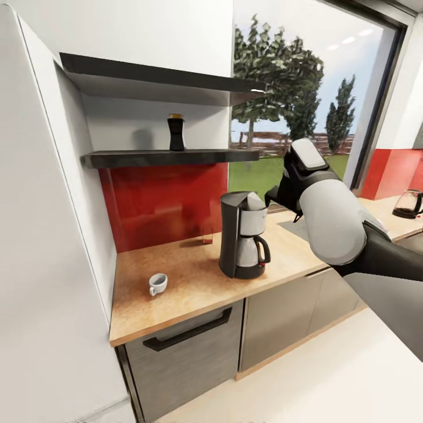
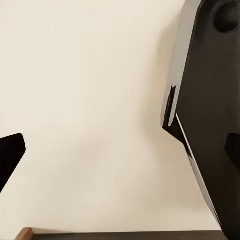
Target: Set up a coffee station on the kitchen countertop: keep the coffee maker on the countertop, move the bottle of coffee from the kitchen shelf to the counter next to the coffee maker, place a paper coffee filter on top of the coffee maker, put the saucer next to the coffee maker with the coffee cup on the saucer, and place the electric kettle next to the coffee maker.
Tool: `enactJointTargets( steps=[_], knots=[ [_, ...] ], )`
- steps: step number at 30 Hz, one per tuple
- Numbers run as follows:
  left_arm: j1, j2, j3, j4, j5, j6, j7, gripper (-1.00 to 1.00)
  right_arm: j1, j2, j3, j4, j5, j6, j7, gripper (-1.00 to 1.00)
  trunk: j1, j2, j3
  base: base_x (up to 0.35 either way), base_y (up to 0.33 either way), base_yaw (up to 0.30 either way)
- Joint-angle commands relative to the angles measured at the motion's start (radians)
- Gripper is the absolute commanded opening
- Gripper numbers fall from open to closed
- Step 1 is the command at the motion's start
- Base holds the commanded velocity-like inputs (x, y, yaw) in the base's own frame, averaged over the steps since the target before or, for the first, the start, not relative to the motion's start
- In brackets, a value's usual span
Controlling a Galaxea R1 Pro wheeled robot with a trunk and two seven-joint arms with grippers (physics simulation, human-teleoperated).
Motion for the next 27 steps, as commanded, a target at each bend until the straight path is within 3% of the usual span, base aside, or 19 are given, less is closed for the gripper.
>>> enactJointTargets(
  steps=[1, 5, 10, 14, 17, 22, 24, 27],
  knots=[
    [0.000, 0.000, 0.006, 0.002, 0.004, -0.006, -0.001, 1.00, 0.006, 0.000, -0.001, 0.002, -0.006, 0.009, -0.007, 1.00, 0.000, 0.000, 0.000, -0.060, 0.000, 0.000],
    [0.000, 0.000, 0.004, 0.001, 0.004, -0.006, -0.001, 1.00, 0.063, -0.010, -0.001, 0.006, -0.006, 0.009, -0.004, 1.00, 0.000, 0.000, 0.000, -0.026, 0.000, 0.000],
    [0.000, -0.002, 0.001, -0.002, 0.000, -0.006, -0.002, 1.00, 0.174, -0.047, 0.000, 0.008, -0.001, 0.010, 0.011, 1.00, 0.000, 0.000, 0.000, -0.005, 0.000, 0.000],
    [-0.002, -0.004, -0.001, -0.005, -0.003, -0.006, -0.004, 1.00, 0.325, -0.072, 0.010, 0.008, 0.084, 0.011, 0.111, 1.00, 0.000, 0.000, 0.000, 0.000, 0.000, 0.000],
    [-0.003, -0.005, -0.001, -0.007, -0.005, -0.006, -0.004, 1.00, 0.469, -0.084, 0.047, 0.009, 0.243, 0.011, 0.290, 1.00, 0.000, 0.000, 0.000, 0.000, 0.000, 0.000],
    [-0.005, -0.007, 0.000, -0.010, -0.003, -0.008, -0.004, 1.00, 0.725, -0.094, 0.067, 0.016, 0.594, 0.001, 0.653, 1.00, 0.000, 0.000, 0.000, 0.000, 0.000, 0.000],
    [-0.005, -0.007, 0.000, -0.010, -0.003, -0.009, -0.004, 1.00, 0.817, -0.094, 0.068, 0.026, 0.715, -0.041, 0.783, 1.00, 0.000, 0.000, 0.000, 0.000, 0.000, 0.000],
    [-0.006, -0.007, 0.001, -0.011, -0.001, -0.014, -0.004, 1.00, 0.930, -0.099, 0.069, 0.102, 0.843, -0.157, 0.942, 1.00, 0.000, 0.000, 0.000, 0.000, 0.000, 0.000]
  ],
)
